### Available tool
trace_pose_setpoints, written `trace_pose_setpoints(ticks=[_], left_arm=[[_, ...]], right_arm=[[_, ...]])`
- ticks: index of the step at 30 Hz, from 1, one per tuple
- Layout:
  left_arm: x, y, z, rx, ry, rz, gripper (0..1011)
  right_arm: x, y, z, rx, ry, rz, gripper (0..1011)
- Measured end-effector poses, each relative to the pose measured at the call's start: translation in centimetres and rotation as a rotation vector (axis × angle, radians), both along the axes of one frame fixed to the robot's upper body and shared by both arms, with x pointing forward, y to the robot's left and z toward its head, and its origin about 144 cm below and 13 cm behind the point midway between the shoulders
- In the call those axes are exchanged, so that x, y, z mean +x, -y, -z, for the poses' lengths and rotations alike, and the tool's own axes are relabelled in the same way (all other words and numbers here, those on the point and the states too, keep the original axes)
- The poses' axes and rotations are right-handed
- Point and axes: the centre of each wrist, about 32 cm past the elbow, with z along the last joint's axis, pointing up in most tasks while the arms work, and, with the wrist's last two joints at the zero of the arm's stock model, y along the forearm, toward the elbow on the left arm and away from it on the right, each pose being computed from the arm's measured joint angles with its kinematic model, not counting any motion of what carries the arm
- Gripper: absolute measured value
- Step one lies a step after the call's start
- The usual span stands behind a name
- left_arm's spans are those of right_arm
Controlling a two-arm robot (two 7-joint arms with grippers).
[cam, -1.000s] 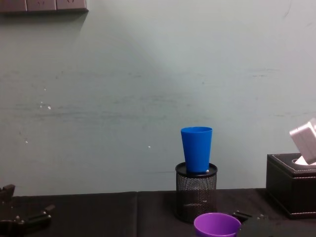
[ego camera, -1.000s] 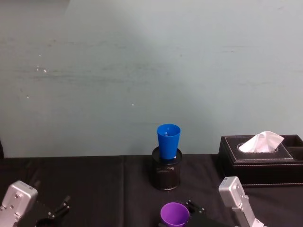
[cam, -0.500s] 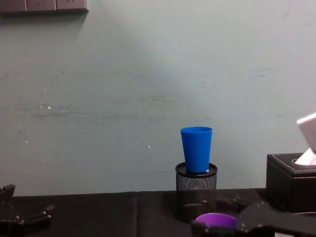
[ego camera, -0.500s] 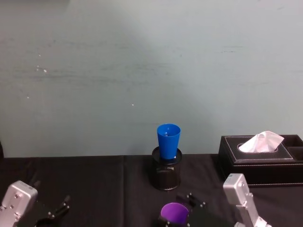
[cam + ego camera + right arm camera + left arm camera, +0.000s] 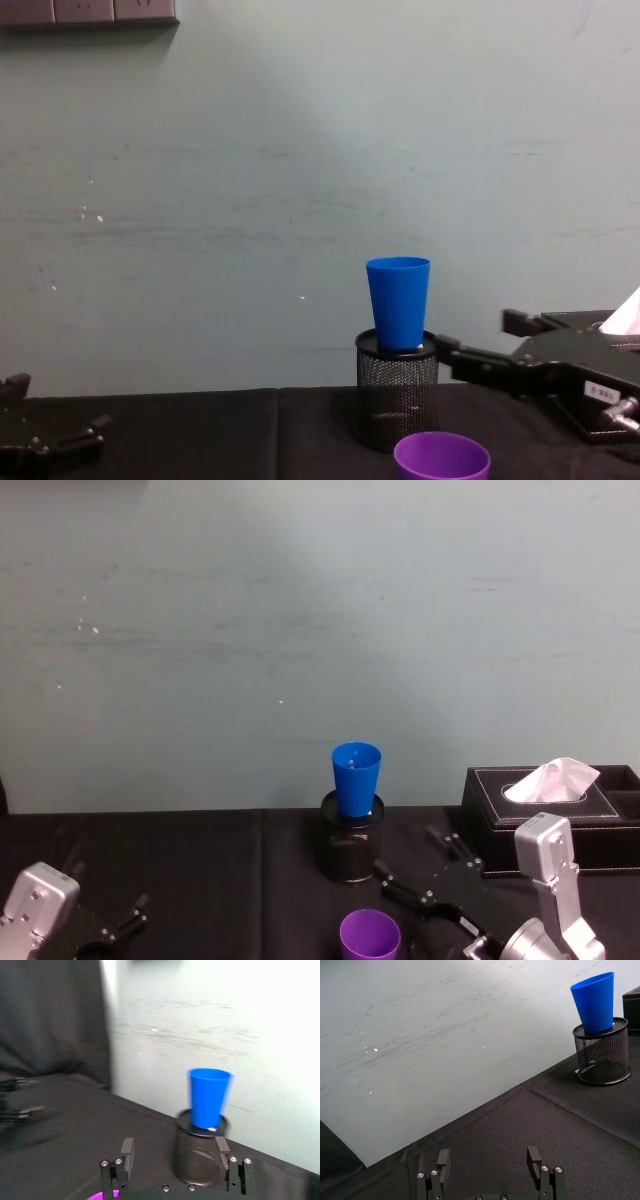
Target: Pick up one cup with a gripper and tap it against the other cup.
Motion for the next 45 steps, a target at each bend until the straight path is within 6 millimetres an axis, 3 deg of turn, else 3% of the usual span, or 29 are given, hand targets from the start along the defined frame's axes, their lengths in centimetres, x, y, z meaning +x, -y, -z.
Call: trace_pose_setpoints(ticks=[14, 45], left_arm=[[0.0, 0.0, 0.0, 0.0, 0.0, 0.0, 1000], [0.0, 0.0, 0.0, 0.0, 0.0, 0.0, 1000]], right_arm=[[-0.7, -0.4, 0.7, -0.066, -0.111, 0.267, 1004], [-0.3, -0.6, 1.3, -0.099, -0.157, 0.27, 1004]])
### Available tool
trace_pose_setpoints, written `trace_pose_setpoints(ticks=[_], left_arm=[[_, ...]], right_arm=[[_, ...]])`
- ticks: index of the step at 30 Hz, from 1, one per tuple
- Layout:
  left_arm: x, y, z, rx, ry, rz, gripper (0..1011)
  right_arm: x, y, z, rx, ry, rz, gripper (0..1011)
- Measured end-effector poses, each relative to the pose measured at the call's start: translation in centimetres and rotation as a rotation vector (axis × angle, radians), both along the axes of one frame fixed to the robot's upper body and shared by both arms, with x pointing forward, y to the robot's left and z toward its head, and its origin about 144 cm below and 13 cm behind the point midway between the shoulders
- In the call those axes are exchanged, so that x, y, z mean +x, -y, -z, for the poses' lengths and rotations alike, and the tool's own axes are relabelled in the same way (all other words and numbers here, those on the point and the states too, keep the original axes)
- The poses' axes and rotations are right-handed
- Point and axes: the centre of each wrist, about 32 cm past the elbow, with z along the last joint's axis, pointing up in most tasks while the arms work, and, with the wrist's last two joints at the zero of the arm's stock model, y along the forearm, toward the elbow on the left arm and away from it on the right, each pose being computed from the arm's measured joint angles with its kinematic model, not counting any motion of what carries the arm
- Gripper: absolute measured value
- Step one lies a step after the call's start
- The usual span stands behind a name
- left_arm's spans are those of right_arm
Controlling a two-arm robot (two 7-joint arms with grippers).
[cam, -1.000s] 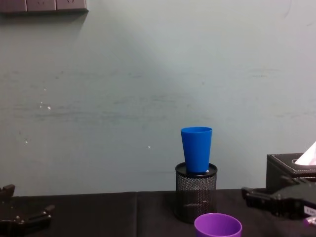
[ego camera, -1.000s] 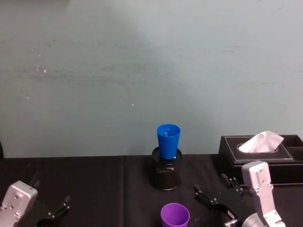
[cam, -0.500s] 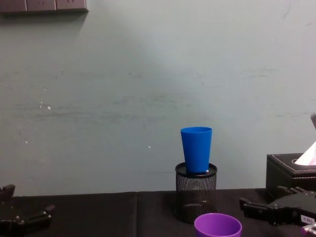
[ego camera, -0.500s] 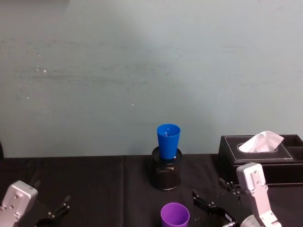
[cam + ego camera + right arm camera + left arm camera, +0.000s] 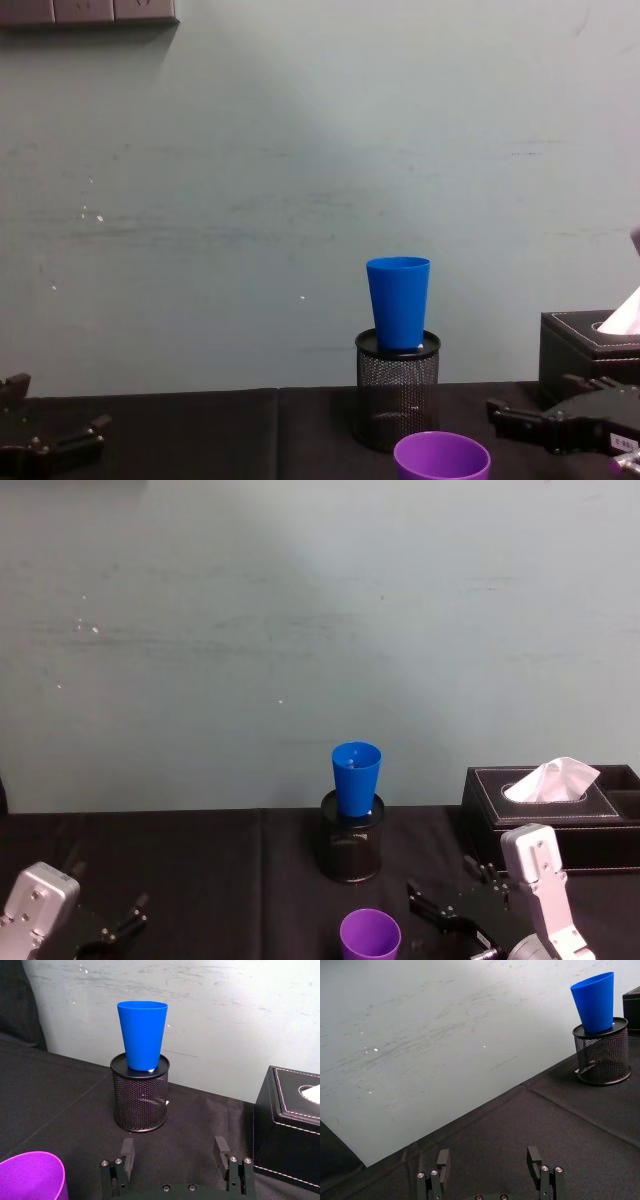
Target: Pick up one cup with a gripper and tap it against the other cup.
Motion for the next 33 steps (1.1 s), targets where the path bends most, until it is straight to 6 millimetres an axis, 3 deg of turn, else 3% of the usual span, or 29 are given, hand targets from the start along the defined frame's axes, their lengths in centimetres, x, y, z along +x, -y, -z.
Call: trace_pose_setpoints(ticks=[33], left_arm=[[0.0, 0.0, 0.0, 0.0, 0.0, 0.0, 1000]], right_arm=[[-0.04, 0.01, -0.02, -0.001, 0.002, 0.004, 1004]])
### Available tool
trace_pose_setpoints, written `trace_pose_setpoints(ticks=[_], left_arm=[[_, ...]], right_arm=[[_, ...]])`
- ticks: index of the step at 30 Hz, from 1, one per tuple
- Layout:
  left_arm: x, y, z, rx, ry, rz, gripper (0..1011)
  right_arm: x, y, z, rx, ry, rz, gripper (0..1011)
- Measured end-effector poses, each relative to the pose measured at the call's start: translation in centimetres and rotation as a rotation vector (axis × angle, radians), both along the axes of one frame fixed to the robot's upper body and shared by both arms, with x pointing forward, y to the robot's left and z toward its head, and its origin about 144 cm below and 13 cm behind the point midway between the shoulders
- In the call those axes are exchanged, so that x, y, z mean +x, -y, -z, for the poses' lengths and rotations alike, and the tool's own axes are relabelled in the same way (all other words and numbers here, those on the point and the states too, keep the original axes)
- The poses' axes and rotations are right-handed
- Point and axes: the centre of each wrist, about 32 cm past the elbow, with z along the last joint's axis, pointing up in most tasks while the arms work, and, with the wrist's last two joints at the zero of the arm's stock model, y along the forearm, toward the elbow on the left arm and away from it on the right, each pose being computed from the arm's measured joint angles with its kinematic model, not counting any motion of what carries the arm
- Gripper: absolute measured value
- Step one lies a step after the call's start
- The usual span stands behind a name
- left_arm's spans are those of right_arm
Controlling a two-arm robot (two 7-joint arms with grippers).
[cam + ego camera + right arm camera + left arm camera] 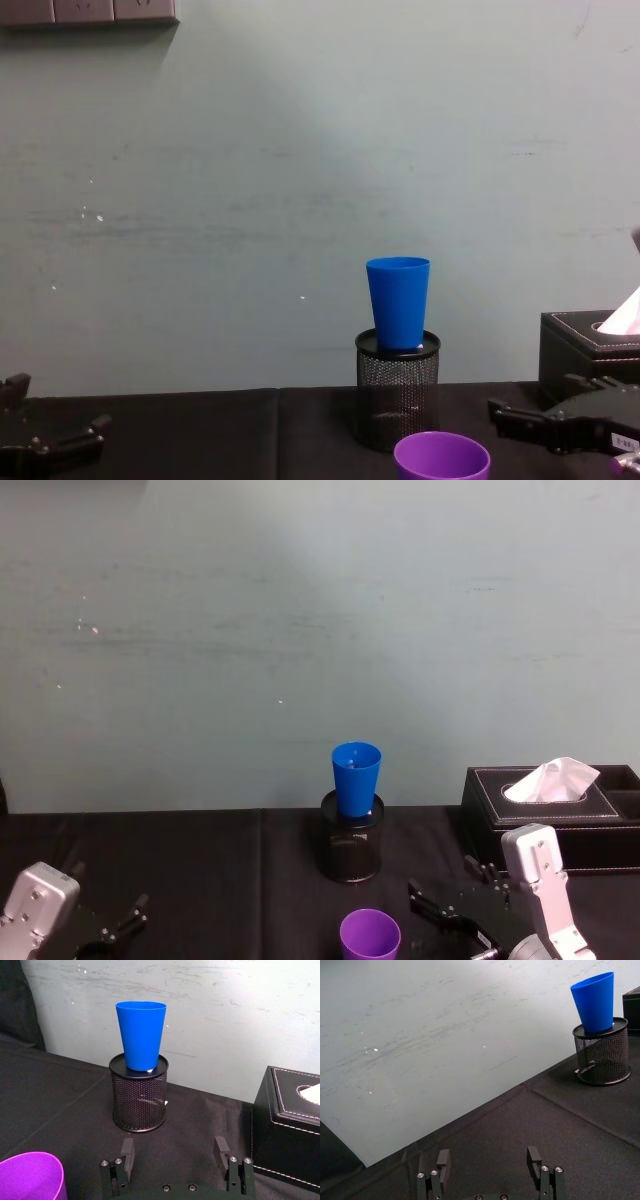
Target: Pick up one cup with a gripper and tap it against the other cup.
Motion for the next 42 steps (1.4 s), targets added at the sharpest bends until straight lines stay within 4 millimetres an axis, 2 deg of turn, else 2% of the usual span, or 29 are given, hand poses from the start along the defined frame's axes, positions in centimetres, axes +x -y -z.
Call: trace_pose_setpoints(ticks=[42], left_arm=[[0.0, 0.0, 0.0, 0.0, 0.0, 0.0, 1000]], right_arm=[[0.0, 0.0, 0.0, 0.0, 0.0, 0.0, 1004]])
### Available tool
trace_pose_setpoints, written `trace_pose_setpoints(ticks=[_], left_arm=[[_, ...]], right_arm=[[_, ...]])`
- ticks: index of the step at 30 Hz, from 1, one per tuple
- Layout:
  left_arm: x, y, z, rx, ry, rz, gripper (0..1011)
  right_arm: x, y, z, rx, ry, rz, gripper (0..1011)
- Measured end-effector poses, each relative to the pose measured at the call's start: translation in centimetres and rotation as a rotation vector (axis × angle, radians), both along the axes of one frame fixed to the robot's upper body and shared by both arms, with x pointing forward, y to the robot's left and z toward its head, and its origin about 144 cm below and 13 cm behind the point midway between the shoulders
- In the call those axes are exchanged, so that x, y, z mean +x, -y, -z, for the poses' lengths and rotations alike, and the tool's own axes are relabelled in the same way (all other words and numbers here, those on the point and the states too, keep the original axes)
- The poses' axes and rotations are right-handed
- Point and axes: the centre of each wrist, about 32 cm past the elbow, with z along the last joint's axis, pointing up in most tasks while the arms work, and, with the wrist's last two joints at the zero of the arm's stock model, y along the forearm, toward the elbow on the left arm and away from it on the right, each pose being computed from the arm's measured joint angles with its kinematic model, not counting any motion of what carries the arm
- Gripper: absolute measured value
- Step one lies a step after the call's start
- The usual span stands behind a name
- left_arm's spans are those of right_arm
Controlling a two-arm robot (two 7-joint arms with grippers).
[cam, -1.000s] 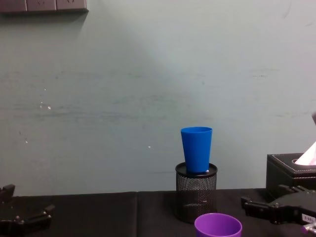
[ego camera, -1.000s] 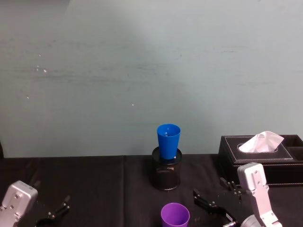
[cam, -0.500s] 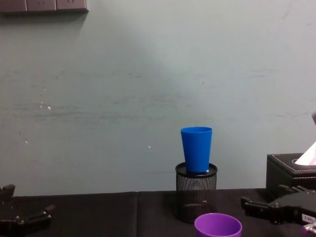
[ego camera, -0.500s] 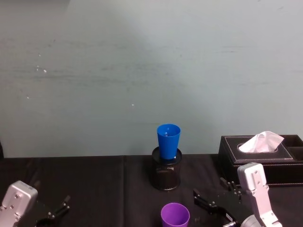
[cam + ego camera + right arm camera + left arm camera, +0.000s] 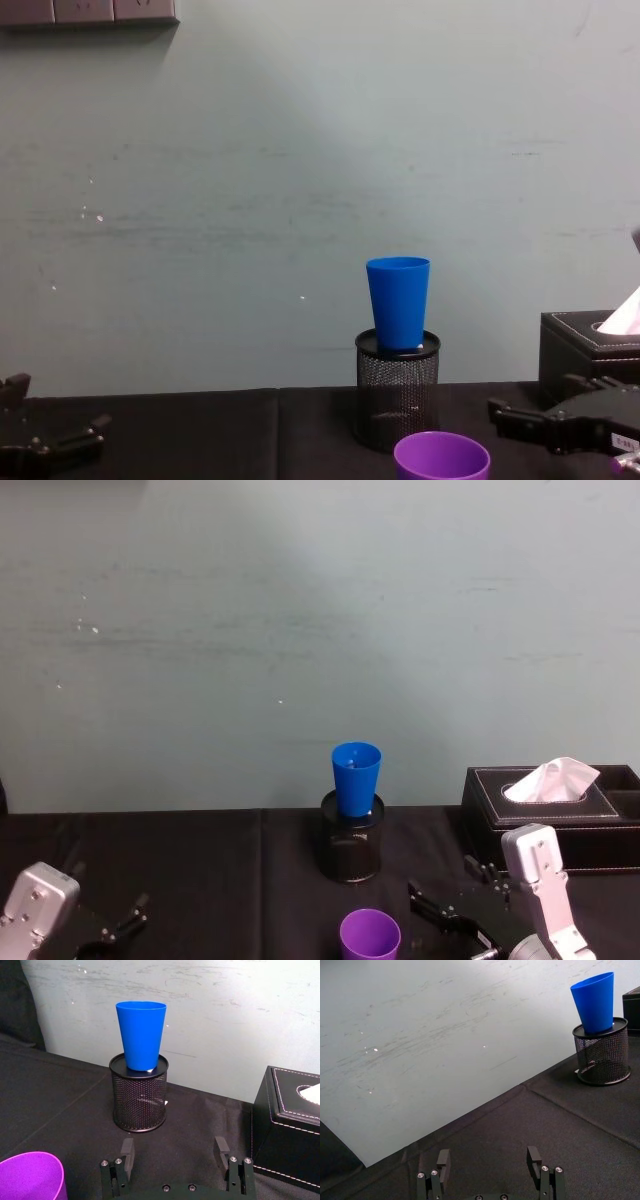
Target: Pick up one cup with a gripper and tap it against the other cup.
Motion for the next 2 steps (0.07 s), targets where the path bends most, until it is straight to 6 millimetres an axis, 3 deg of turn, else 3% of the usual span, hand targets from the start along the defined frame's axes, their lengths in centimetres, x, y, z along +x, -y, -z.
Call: trace_pose_setpoints(ticks=[2], left_arm=[[0.0, 0.0, 0.0, 0.0, 0.0, 0.0, 1000]], right_arm=[[0.0, 0.0, 0.0, 0.0, 0.0, 0.0, 1004]])
